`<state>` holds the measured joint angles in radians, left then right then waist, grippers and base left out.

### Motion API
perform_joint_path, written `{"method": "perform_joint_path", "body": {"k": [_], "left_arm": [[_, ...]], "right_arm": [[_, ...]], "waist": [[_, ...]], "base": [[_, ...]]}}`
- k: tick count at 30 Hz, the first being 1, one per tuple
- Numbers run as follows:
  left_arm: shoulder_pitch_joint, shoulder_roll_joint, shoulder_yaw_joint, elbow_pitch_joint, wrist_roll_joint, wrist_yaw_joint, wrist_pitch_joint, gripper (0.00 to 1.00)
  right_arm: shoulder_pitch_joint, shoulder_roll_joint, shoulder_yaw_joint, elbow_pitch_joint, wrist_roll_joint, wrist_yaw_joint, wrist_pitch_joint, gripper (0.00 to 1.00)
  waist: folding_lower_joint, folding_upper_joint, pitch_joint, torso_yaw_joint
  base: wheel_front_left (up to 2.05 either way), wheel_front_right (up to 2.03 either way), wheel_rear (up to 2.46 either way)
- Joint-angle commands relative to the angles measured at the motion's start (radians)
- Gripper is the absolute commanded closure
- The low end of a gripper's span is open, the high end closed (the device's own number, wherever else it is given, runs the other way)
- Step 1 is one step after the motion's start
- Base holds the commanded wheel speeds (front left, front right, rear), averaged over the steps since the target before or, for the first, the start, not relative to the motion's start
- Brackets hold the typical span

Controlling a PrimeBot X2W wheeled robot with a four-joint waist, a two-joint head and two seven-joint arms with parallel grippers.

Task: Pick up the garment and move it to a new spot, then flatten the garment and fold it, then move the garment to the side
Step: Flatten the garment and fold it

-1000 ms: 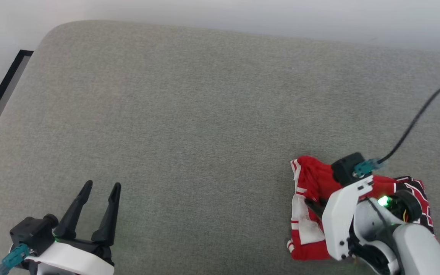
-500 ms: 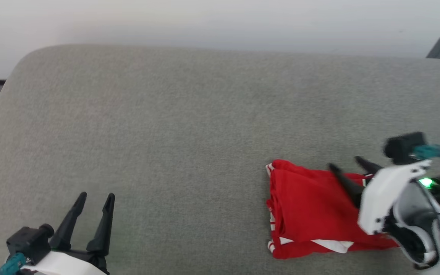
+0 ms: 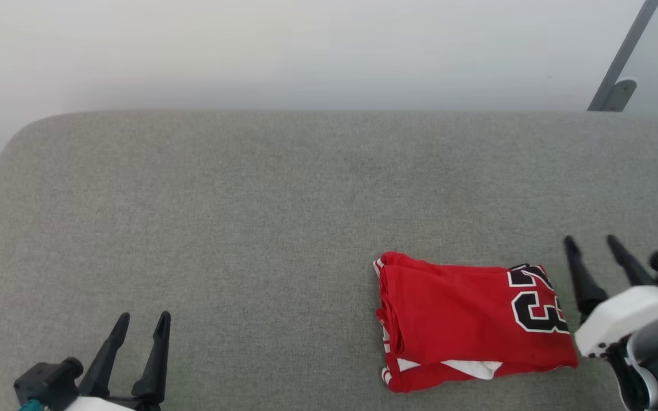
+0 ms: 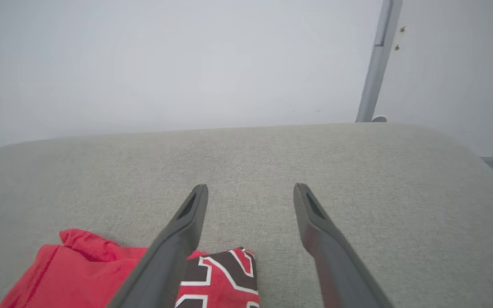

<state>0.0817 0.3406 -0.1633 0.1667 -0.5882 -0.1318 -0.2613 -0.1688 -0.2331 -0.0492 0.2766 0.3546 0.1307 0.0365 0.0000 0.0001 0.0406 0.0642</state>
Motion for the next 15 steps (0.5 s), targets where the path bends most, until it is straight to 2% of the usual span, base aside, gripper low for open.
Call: {"method": "perform_joint_path", "body": {"k": [1, 7, 15], "left_arm": [[0.014, -0.003, 0.003, -0.001, 0.013, 0.003, -0.005, 0.00], [0.056, -0.007, 0.020, -0.009, 0.019, 0.003, -0.005, 0.00], [0.111, -0.008, 0.034, -0.034, 0.037, 0.003, -0.005, 0.00]], "right_arm": [[0.016, 0.001, -0.008, 0.011, -0.003, 0.000, -0.044, 0.00], [0.081, 0.010, -0.005, 0.035, -0.012, 0.000, -0.235, 0.00], [0.204, 0.017, -0.008, -0.039, -0.032, 0.000, -0.292, 0.00]], "waist": [[0.0000, -0.0001, -0.011, 0.000], [0.0000, -0.0001, -0.044, 0.014], [0.0000, -0.0001, -0.075, 0.046]], "base": [[0.00, 0.00, 0.00], [0.00, 0.00, 0.00], [0.00, 0.00, 0.00]]}}
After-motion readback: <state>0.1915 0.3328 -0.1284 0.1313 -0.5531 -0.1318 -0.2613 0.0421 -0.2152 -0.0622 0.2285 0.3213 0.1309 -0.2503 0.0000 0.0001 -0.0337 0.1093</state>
